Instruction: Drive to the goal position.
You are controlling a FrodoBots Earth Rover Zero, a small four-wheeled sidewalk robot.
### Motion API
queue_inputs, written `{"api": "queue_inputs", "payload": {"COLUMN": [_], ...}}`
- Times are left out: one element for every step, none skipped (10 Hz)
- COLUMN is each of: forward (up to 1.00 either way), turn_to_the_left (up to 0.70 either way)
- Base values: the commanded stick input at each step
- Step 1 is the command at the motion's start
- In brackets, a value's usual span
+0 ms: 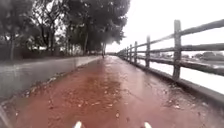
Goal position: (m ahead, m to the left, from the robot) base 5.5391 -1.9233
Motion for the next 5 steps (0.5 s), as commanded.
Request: {"api": "queue_inputs", "payload": {"forward": [0.50, 0.50, 0.50, 0.50, 0.50], "turn_to_the_left": [0.00, 0.00, 0.00, 0.00, 0.00]}}
